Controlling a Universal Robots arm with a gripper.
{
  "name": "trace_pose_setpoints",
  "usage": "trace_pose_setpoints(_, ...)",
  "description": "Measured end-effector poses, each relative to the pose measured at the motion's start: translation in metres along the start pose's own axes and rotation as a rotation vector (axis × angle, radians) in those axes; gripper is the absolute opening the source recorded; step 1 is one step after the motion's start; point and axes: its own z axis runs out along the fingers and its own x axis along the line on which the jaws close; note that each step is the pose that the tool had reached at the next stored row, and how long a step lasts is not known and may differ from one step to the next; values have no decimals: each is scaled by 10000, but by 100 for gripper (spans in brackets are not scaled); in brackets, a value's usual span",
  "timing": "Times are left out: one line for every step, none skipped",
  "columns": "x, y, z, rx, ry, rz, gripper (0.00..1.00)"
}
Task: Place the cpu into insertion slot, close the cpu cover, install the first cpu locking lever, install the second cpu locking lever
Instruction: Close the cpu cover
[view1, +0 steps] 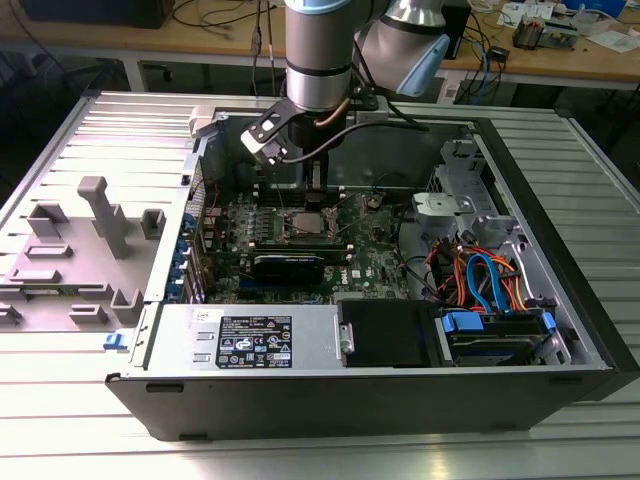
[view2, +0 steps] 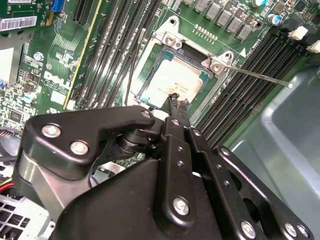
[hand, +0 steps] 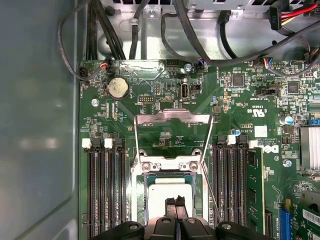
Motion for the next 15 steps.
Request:
trace_pose_setpoints(0, 0, -5, 0, -1, 0, 11)
trace_pose_setpoints(0, 0, -10, 0, 0, 0, 11)
trace_pose_setpoints(0, 0, -13, 0, 1, 0, 11)
trace_pose_setpoints(0, 1, -15, -1, 2, 0, 11)
trace_pose_setpoints(0, 1, -16, -2, 4, 1, 11)
trace_pose_setpoints(-1, 1, -22, 0, 0, 0, 11)
trace_pose_setpoints(-1, 1, -28, 1, -2, 0, 11)
trace_pose_setpoints(-1, 1, -32, 0, 0, 0, 11)
trace_pose_setpoints(-2, 1, -36, 0, 0, 0, 11)
trace_pose_setpoints(-2, 1, -49, 0, -1, 0, 11)
trace_pose_setpoints(-3, 2, -65, 0, -2, 0, 11)
trace_pose_setpoints(-3, 2, -78, 0, -2, 0, 11)
trace_pose_setpoints(-4, 3, -88, -1, -2, 0, 11)
trace_pose_setpoints(-4, 3, -101, -1, -2, 0, 11)
trace_pose_setpoints(-5, 3, -115, 0, -2, 0, 11)
